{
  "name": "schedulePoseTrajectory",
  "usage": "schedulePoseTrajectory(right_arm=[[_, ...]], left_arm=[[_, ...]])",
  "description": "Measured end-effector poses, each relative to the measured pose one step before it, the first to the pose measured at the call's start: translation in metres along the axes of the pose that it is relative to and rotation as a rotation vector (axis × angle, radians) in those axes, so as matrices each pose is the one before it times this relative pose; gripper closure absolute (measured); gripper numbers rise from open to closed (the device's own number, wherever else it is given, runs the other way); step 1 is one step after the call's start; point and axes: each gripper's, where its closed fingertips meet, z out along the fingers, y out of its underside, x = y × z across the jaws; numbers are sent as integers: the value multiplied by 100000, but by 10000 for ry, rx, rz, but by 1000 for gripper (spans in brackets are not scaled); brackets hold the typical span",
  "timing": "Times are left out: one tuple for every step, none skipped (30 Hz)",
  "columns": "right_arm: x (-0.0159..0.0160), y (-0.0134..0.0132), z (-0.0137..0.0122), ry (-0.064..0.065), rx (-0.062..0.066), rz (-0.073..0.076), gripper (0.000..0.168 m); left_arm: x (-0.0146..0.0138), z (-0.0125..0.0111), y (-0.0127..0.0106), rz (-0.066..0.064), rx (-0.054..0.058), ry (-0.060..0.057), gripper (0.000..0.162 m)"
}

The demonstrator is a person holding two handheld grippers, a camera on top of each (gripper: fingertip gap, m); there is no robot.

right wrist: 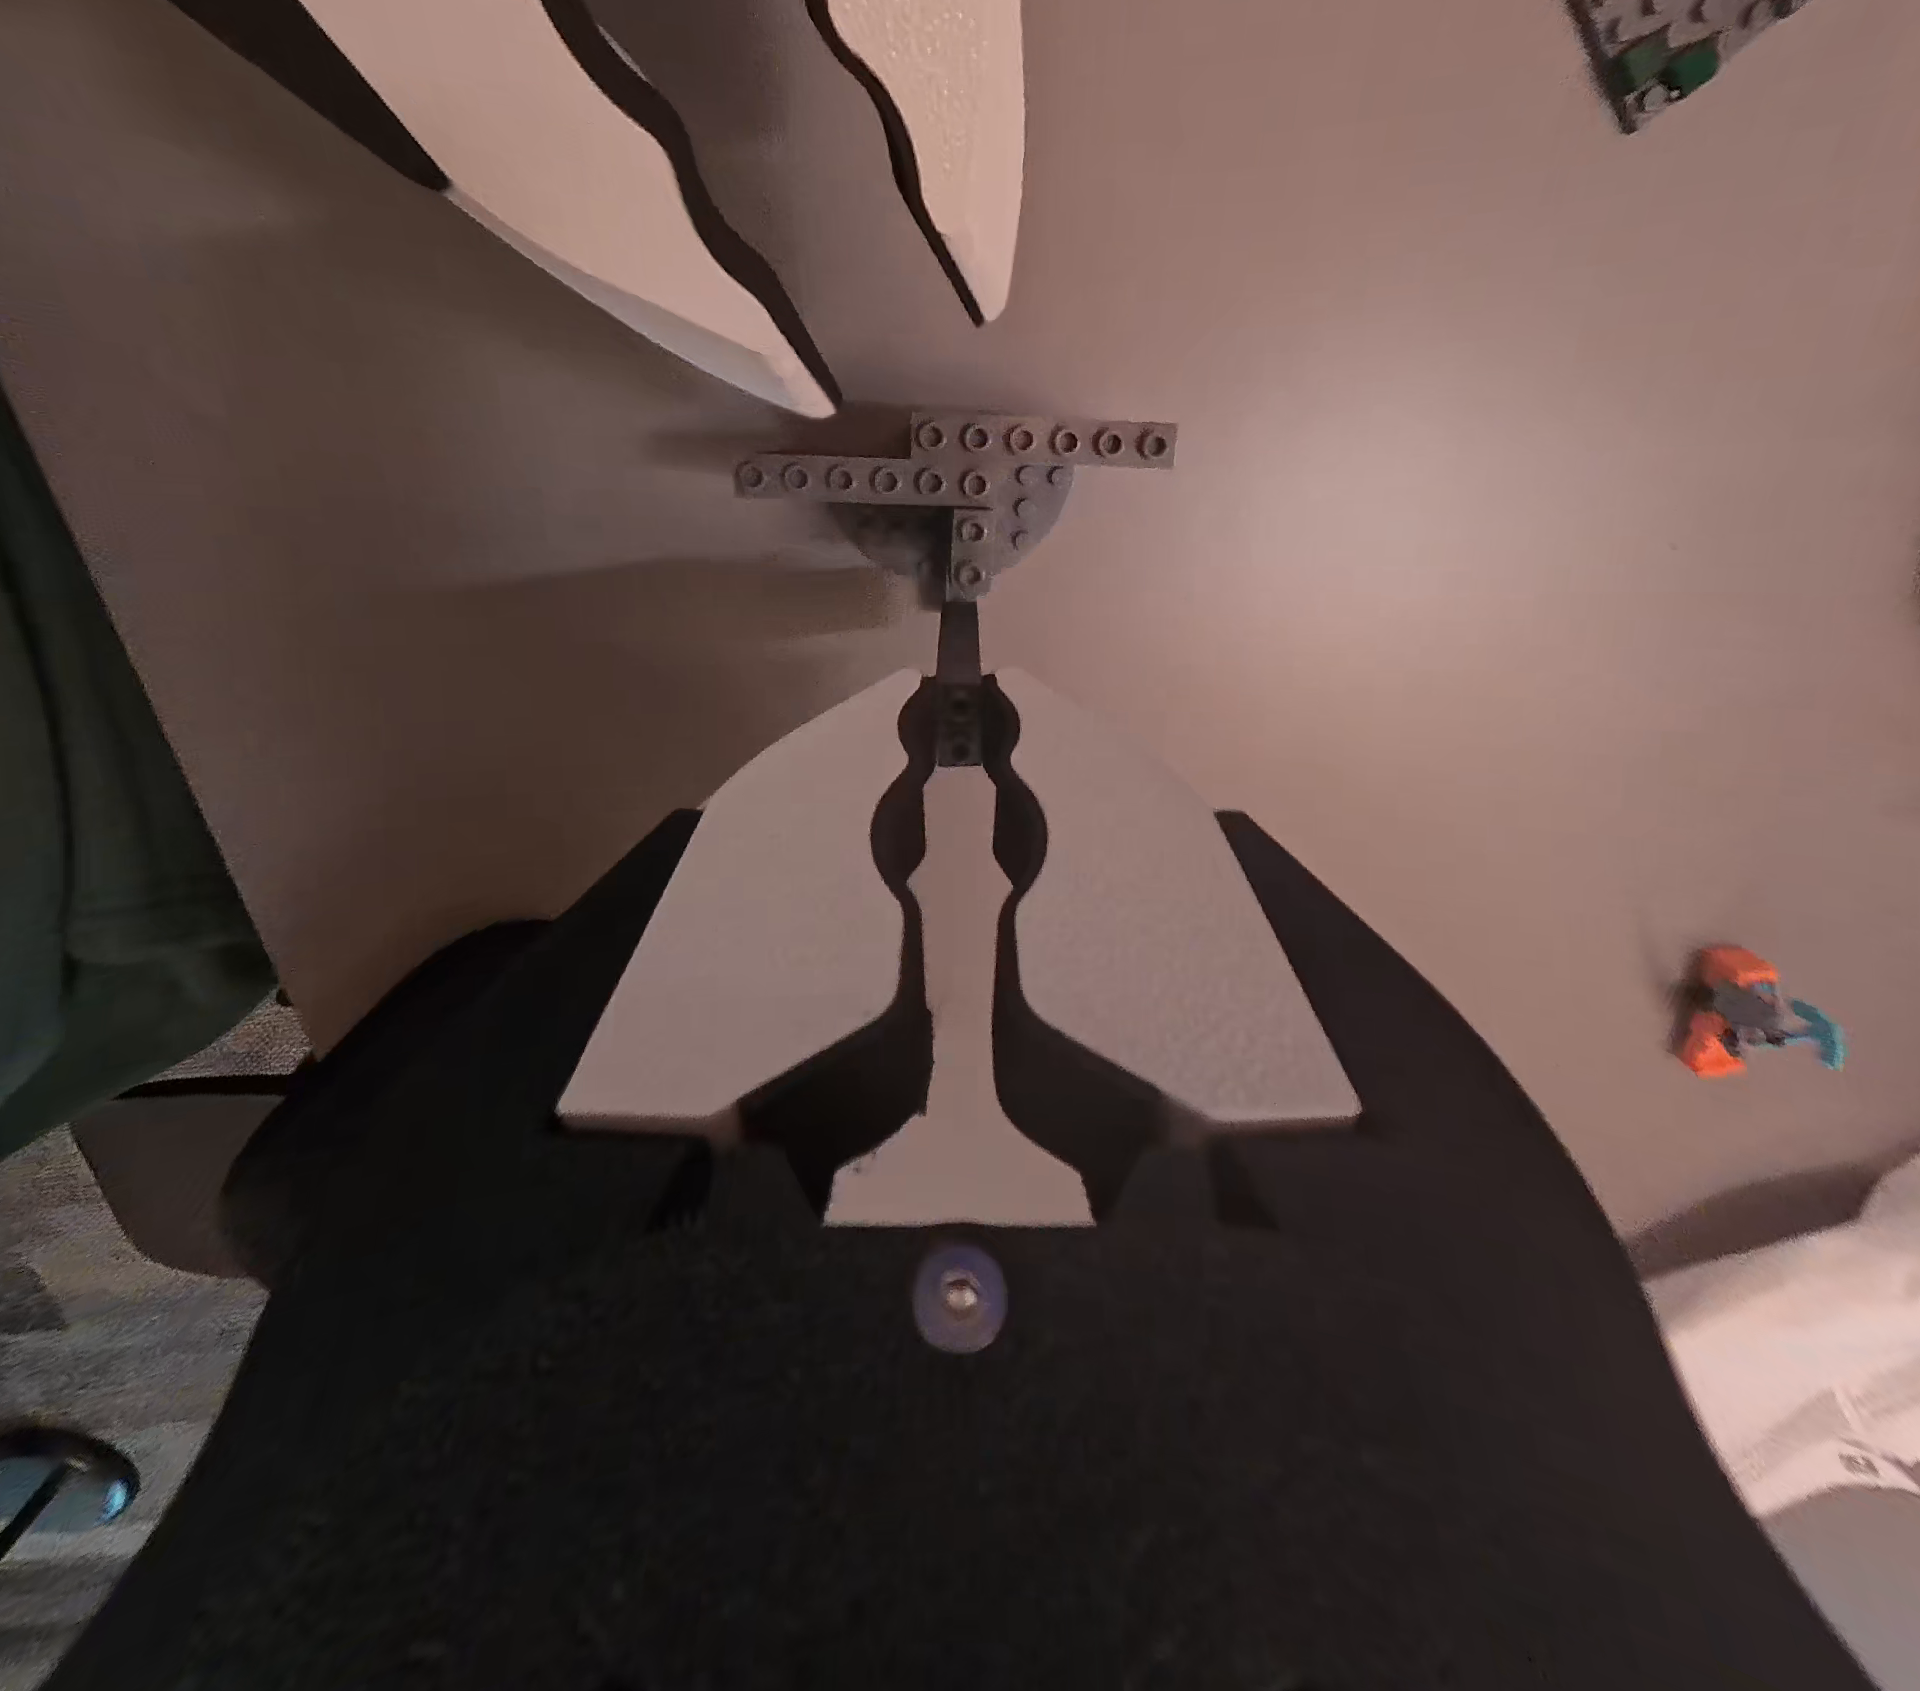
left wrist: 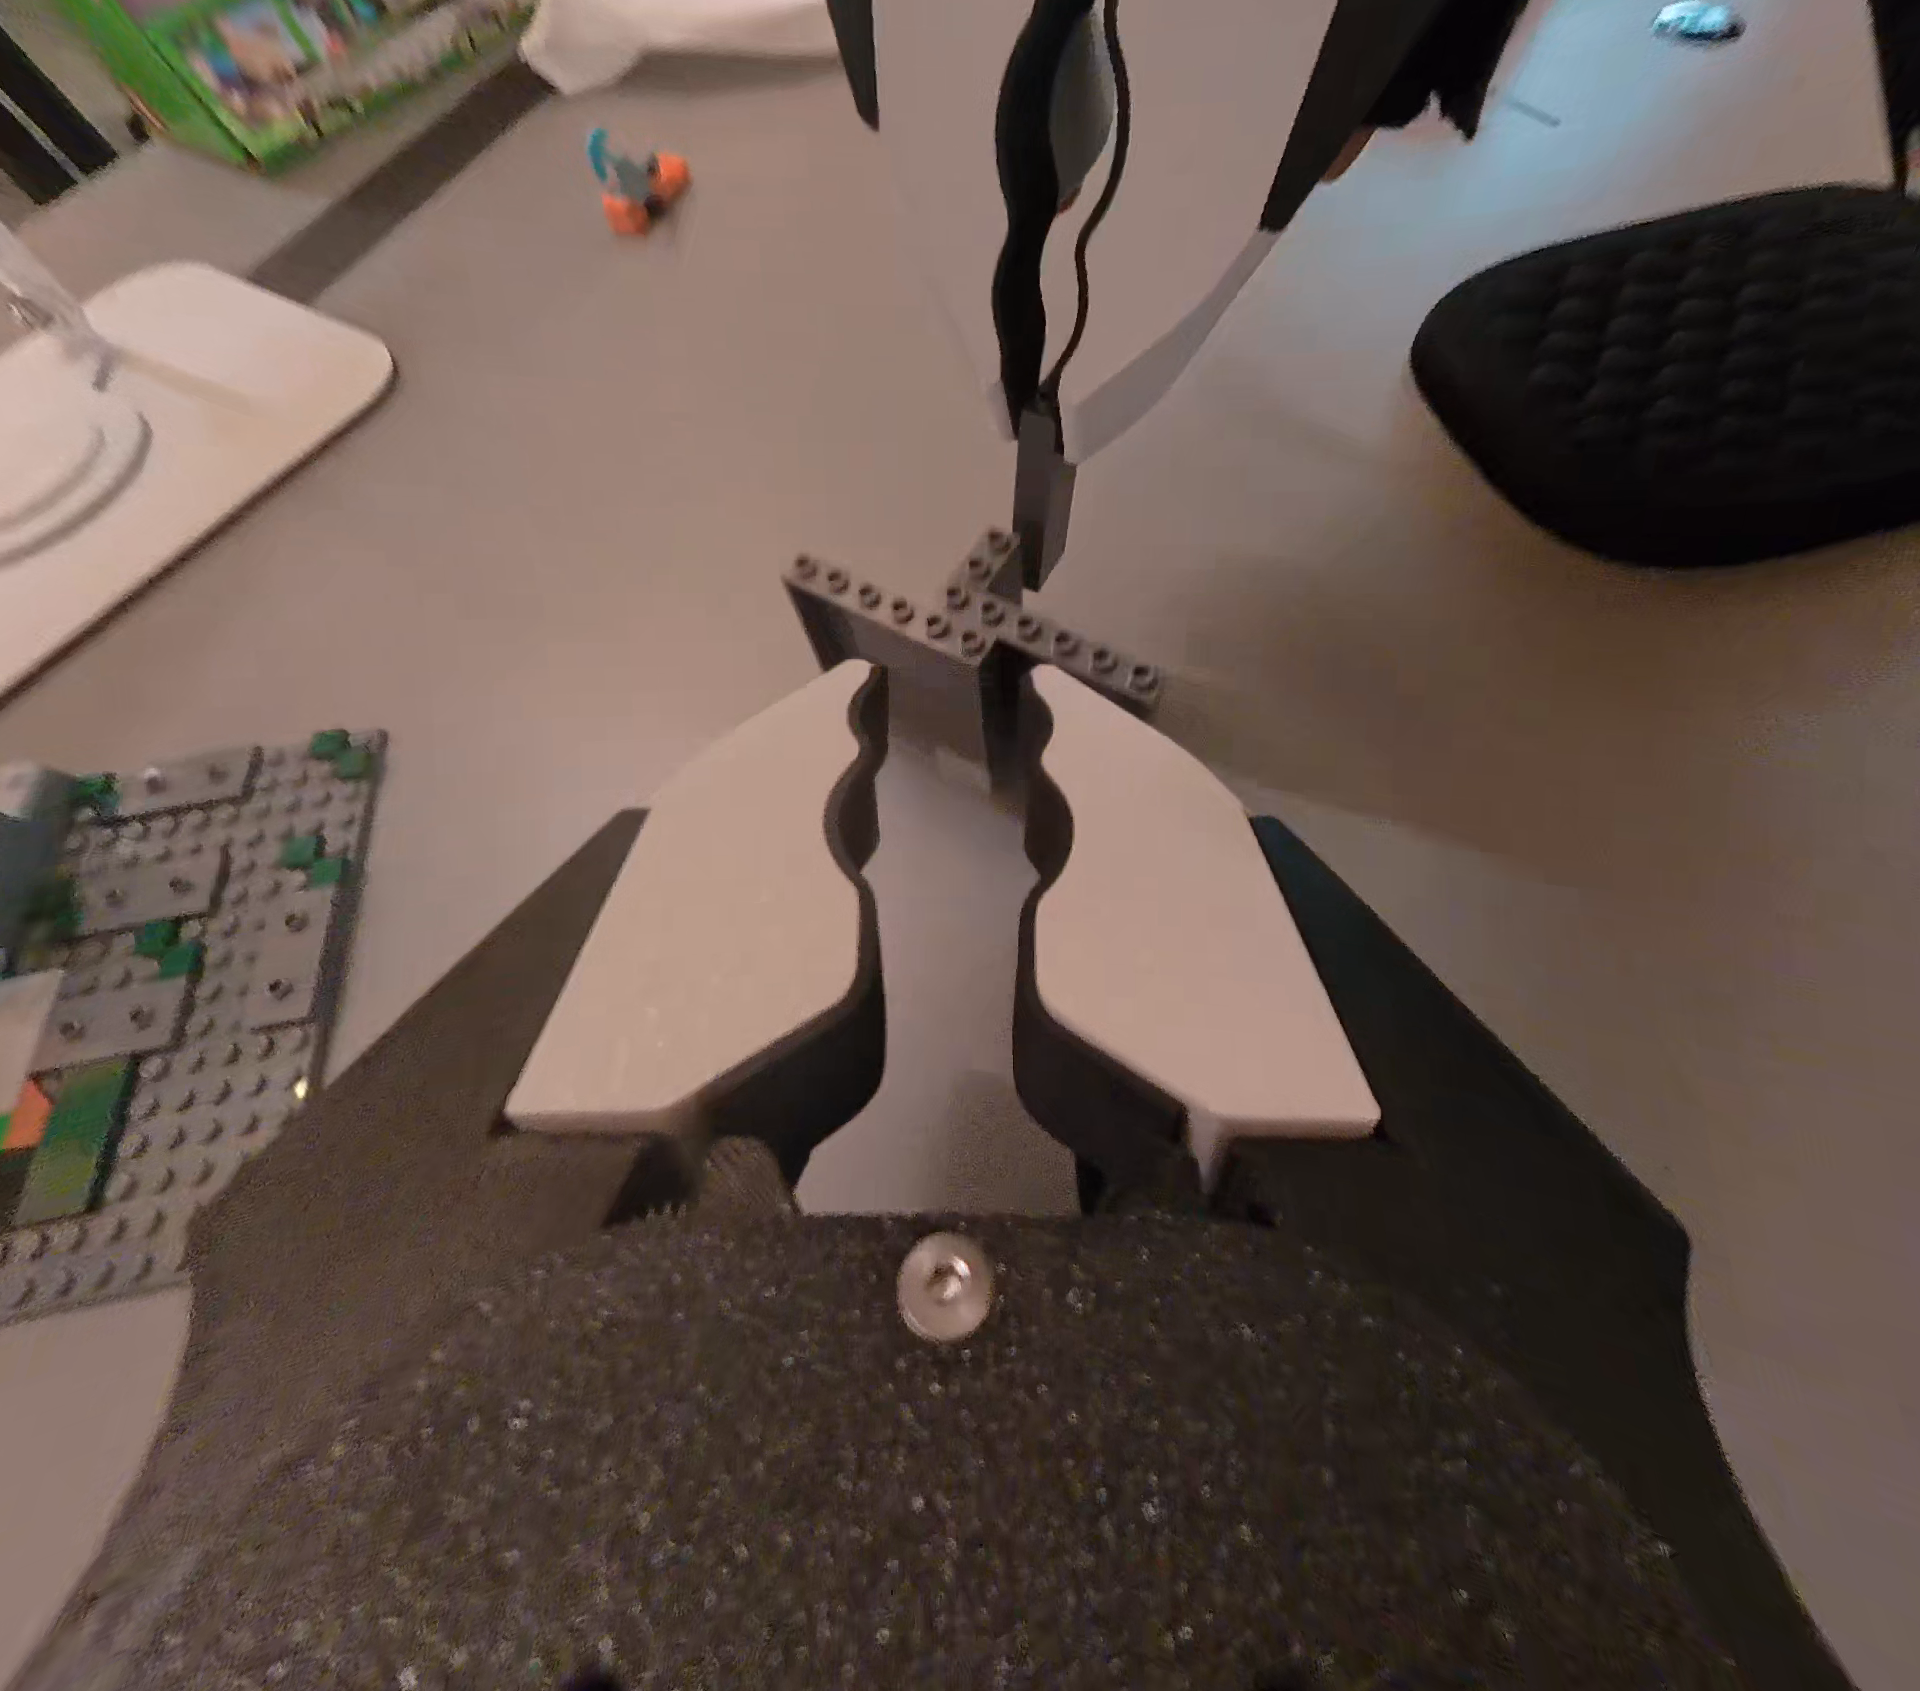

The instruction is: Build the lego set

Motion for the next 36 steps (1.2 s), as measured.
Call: schedulePoseTrajectory(right_arm=[[75, 27, 470, -14, -72, -21, 161], [8, 19, 390, -29, -63, -27, 161], [-48, 10, 312, -60, -56, 8, 161], [-41, -6, 230, -43, -40, 2, 161], [-17, -4, 160, -19, -32, -18, 161], [23, 8, 136, 1, -35, -1, 161], [13, -25, 122, -21, -13, 18, 161], [0, -78, 96, -32, 20, 17, 161], [16, 5, 96, -35, -34, 19, 161], [51, 13, 88, -2, -47, 11, 161], [35, -49, 83, -16, 4, 0, 161], [2, -99, 40, -39, 45, 27, 161], [29, -42, 28, -19, 0, 52, 161], [16, -56, 6, -9, 11, 3, 161], [-3, -68, 27, -10, 30, -27, 161], [0, -64, 33, -7, 23, 16, 161], [-6, -47, 17, -5, 18, 18, 161], [3, -29, 13, 5, 15, 1, 161], [-6, -26, 1, -1, 38, 20, 161], [-7, -6, 11, -8, 46, 19, 161], [0, -10, 0, -2, 67, -12, 161], [-3, -26, 8, -2, 79, -8, 161], [-5, -18, 13, -5, 72, 3, 161], [-5, -7, 11, 5, 77, -16, 161], [-11, -12, 3, 0, 82, 15, 161], [-11, 9, 16, -7, 78, 37, 161], [-7, -4, 37, 15, 99, 19, 161], [-6, -4, 55, 25, 126, 23, 161], [-17, -6, 15, 12, 138, 39, 161], [-2, -7, 4, -8, 147, 51, 161], [0, -6, 10, -9, 141, 42, 161], [12, -17, 5, -3, 118, 33, 161], [7, -8, 6, 16, 97, -10, 161], [0, -5, 0, 9, 83, 11, 161], [2, 0, 8, -2, 84, 19, 161], [10, -3, 7, -1, 83, 25, 161]], left_arm=[[-38, 258, 609, -35, -227, 54, 140], [-17, 237, 402, -38, -116, 56, 142], [11, 188, 245, -1, -56, 57, 144], [46, 156, 149, 29, -37, 51, 144], [50, 127, 51, 45, -2, 30, 144], [72, 87, -27, 42, 32, 23, 144], [68, 99, -37, 30, 20, 9, 144], [52, 108, 22, 30, -13, -8, 144], [51, 118, 61, 29, -38, -5, 144], [70, 100, 40, 30, -16, -1, 144], [126, 93, 23, 24, -7, 42, 144], [98, 81, 21, 12, -8, 23, 144], [54, 70, 21, 12, -11, 7, 145], [75, 85, 23, 12, -10, 28, 145], [63, 89, 17, 7, -5, 16, 145], [32, 89, 29, 14, -19, 2, 145], [50, 92, 24, 20, -16, 20, 145], [67, 81, 21, 7, -5, 20, 145], [79, 73, 15, 7, -7, 23, 146], [56, 64, 13, 19, -12, 13, 146], [52, 60, 18, 27, -16, 7, 146], [54, 63, 24, 18, -10, 11, 147], [58, 61, -2, -2, -4, 27, 147], [21, 54, 22, -5, -12, 5, 147], [-42, 28, 23, 23, -6, -24, 147], [-12, 5, -4, -11, 3, 0, 147], [-2, 7, 7, -31, 5, 12, 147], [-21, -2, -7, -17, 13, 0, 148], [11, 10, 4, -27, 18, 10, 148], [-12, 19, 6, -37, 11, 8, 148], [-22, 13, -4, -23, 13, 1, 148], [-32, 20, -7, -17, 11, -4, 148], [-22, 17, -2, -17, 7, 3, 148], [-20, 9, 3, -25, 7, 2, 149], [-17, 13, -2, -29, 11, 9, 149], [-31, 13, 0, -33, 8, 5, 149]])
